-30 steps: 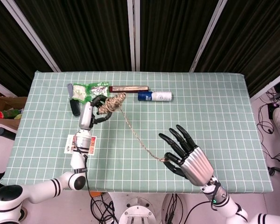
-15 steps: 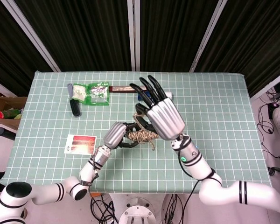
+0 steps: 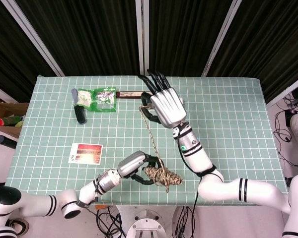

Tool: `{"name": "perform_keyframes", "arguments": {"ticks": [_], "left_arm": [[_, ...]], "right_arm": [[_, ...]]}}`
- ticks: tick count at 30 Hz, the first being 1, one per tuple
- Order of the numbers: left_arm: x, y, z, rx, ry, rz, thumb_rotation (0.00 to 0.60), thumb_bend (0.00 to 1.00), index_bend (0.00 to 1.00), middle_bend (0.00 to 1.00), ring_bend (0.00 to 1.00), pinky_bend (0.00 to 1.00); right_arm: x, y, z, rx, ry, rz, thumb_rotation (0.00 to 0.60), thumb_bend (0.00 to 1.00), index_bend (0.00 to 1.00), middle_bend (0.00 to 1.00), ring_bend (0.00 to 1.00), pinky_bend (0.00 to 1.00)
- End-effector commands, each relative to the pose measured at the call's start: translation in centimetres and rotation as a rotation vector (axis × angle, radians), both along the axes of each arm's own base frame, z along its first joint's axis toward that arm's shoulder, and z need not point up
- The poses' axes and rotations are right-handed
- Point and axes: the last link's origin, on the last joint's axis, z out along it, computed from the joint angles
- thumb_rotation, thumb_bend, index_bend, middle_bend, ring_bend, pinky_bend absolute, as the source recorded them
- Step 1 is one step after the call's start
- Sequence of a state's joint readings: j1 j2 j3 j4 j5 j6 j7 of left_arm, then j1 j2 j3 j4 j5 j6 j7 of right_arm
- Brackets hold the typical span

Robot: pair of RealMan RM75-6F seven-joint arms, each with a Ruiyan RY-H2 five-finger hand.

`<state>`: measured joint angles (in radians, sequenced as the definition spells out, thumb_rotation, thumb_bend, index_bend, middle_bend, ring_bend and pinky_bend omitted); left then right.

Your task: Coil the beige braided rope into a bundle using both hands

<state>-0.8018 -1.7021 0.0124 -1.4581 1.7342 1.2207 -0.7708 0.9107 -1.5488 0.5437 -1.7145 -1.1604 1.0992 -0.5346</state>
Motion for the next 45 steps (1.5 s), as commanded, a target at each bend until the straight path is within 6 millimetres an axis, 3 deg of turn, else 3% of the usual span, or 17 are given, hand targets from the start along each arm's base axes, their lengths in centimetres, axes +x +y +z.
{"name": "perform_keyframes", "arguments": {"ticks": [1, 8, 15, 26, 35, 45], "left_arm": [[0.7, -1.5, 1.3, -0.198, -0.091, -0.040, 0.600, 0.45, 0.78, 0.77, 0.62, 0.62], [0.3, -0.5, 3.1, -0.358, -0.259, 0.016, 0.600, 0.46, 0.78, 0.77, 0.63, 0.63], [-0.8, 1.8, 4.2, -0.445, -0.465, 0.197, 0.600, 0.46, 0.78, 0.77, 0.63, 0.63], [-2.0, 4.8, 4.8, -0.357, -0.629, 0.522, 0.600, 0.45, 0.78, 0.77, 0.63, 0.63], [-3.5, 7.4, 3.9, -0.224, -0.593, 0.715, 0.600, 0.45, 0.78, 0.77, 0.63, 0.63], [-4.7, 9.0, 2.0, -0.107, -0.433, 0.830, 0.600, 0.45, 0.78, 0.77, 0.63, 0.63]], "right_arm": [[-1.3, -0.2, 0.0, 0.001, 0.003, -0.022, 0.600, 0.58, 0.95, 0.16, 0.00, 0.00], [-5.1, 0.2, 0.3, 0.011, -0.002, -0.067, 0.600, 0.58, 0.95, 0.16, 0.00, 0.00], [-9.8, 1.5, 1.3, 0.012, -0.026, -0.103, 0.600, 0.58, 0.95, 0.16, 0.00, 0.00], [-15.7, 6.4, 0.9, -0.006, 0.051, -0.078, 0.600, 0.55, 0.95, 0.13, 0.00, 0.00], [-17.2, 10.0, 1.1, -0.036, 0.069, -0.006, 0.600, 0.52, 0.96, 0.08, 0.00, 0.00], [-16.1, 12.6, 1.2, -0.053, 0.044, 0.089, 0.600, 0.52, 0.96, 0.08, 0.00, 0.00]]}}
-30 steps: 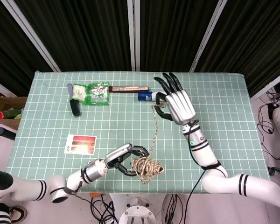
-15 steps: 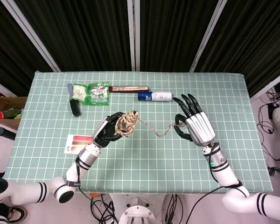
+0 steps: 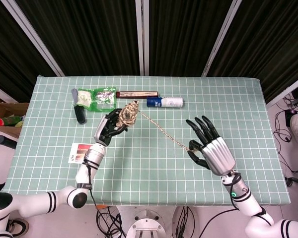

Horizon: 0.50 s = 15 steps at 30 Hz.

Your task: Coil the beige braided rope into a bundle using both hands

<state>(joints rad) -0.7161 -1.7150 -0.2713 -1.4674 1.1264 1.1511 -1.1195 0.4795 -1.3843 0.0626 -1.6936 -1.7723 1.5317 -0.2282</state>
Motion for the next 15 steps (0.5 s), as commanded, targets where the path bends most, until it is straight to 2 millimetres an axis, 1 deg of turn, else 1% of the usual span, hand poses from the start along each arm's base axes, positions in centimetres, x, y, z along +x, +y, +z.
{"name": "perform_keyframes", "arguments": {"ticks": [1, 7, 11, 15], "left_arm": [[-0.2, 0.5, -0.7, 0.021, 0.083, 0.023, 0.600, 0.45, 0.78, 0.77, 0.63, 0.63], [0.5, -0.2, -1.3, 0.076, 0.287, -0.029, 0.600, 0.45, 0.78, 0.77, 0.63, 0.63], [1.0, -0.8, -1.9, 0.128, 0.435, -0.059, 0.600, 0.45, 0.78, 0.77, 0.63, 0.63], [1.7, -1.3, -2.4, 0.176, 0.532, -0.100, 0.600, 0.45, 0.78, 0.77, 0.63, 0.63]], "right_arm": [[0.7, 0.7, 0.0, 0.000, -0.012, 0.028, 0.600, 0.52, 0.96, 0.08, 0.00, 0.00], [3.0, 0.5, -0.1, -0.007, -0.019, 0.085, 0.600, 0.53, 0.97, 0.09, 0.00, 0.00], [5.5, 0.4, -0.7, 0.011, 0.016, 0.153, 0.600, 0.53, 0.97, 0.10, 0.00, 0.00], [8.1, -0.2, -1.6, 0.027, 0.060, 0.205, 0.600, 0.53, 0.97, 0.10, 0.00, 0.00]]}}
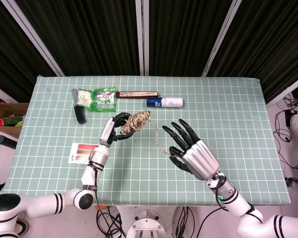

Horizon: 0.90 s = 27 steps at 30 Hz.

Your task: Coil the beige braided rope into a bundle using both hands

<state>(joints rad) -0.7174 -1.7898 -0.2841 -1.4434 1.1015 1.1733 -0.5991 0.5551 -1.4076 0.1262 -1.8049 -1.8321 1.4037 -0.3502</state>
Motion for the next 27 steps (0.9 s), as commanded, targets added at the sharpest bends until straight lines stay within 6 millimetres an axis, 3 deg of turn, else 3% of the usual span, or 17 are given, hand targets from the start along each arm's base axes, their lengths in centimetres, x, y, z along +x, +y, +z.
{"name": "perform_keyframes", "arguments": {"ticks": [1, 8, 15, 21, 27], "left_arm": [[1.0, -0.9, -0.8, 0.052, 0.116, -0.054, 0.600, 0.45, 0.78, 0.77, 0.63, 0.63], [2.4, -2.2, -1.2, 0.120, 0.234, -0.210, 0.600, 0.45, 0.78, 0.78, 0.63, 0.63], [3.2, -2.9, -1.2, 0.148, 0.189, -0.314, 0.600, 0.45, 0.78, 0.78, 0.63, 0.63], [3.1, -3.2, -0.9, 0.120, 0.089, -0.393, 0.600, 0.45, 0.78, 0.78, 0.63, 0.63], [2.6, -3.6, -0.4, 0.062, -0.014, -0.472, 0.600, 0.45, 0.78, 0.78, 0.63, 0.63]], "right_arm": [[3.0, -0.6, -0.8, 0.014, 0.030, 0.058, 0.600, 0.53, 0.97, 0.10, 0.00, 0.00], [8.7, -2.9, -2.1, 0.065, 0.067, 0.095, 0.600, 0.53, 0.97, 0.10, 0.00, 0.00], [12.9, -4.8, -4.0, 0.146, 0.107, 0.077, 0.600, 0.53, 0.97, 0.10, 0.00, 0.00], [14.3, -6.3, -4.8, 0.183, 0.082, 0.027, 0.600, 0.53, 0.98, 0.10, 0.00, 0.00], [13.8, -8.0, -4.2, 0.181, -0.023, -0.042, 0.600, 0.54, 0.98, 0.11, 0.00, 0.00]]}}
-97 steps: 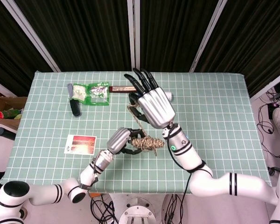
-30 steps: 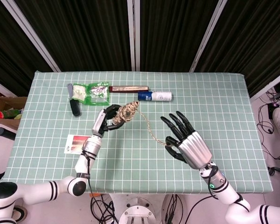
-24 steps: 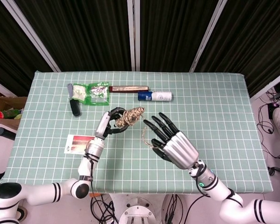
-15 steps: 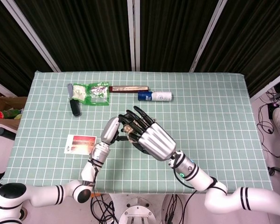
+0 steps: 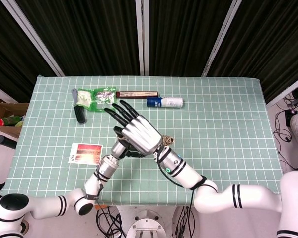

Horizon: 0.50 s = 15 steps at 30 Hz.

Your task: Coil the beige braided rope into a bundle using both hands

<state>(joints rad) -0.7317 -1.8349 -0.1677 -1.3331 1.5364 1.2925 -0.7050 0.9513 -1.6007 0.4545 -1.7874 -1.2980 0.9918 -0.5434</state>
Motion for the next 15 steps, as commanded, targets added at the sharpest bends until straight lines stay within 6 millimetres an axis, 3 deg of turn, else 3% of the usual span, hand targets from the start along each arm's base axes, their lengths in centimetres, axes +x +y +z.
{"name": "perform_keyframes", "arguments": {"ticks": [1, 8, 15], "left_arm": [[-0.5, -0.4, 0.4, -0.061, -0.052, -0.073, 0.600, 0.45, 0.78, 0.78, 0.63, 0.63], [-0.9, -0.6, 0.6, -0.180, -0.130, -0.121, 0.600, 0.45, 0.78, 0.78, 0.63, 0.63], [-1.1, -0.1, 0.7, -0.306, -0.238, -0.110, 0.600, 0.45, 0.79, 0.78, 0.64, 0.63]], "right_arm": [[-0.6, -1.3, 0.3, 0.002, -0.063, -0.060, 0.600, 0.54, 0.98, 0.11, 0.00, 0.00], [-2.7, -3.4, 1.4, 0.071, -0.199, -0.200, 0.600, 0.55, 0.98, 0.12, 0.00, 0.00], [-5.2, -4.0, 2.0, 0.127, -0.265, -0.278, 0.600, 0.56, 0.98, 0.12, 0.00, 0.00]]}}
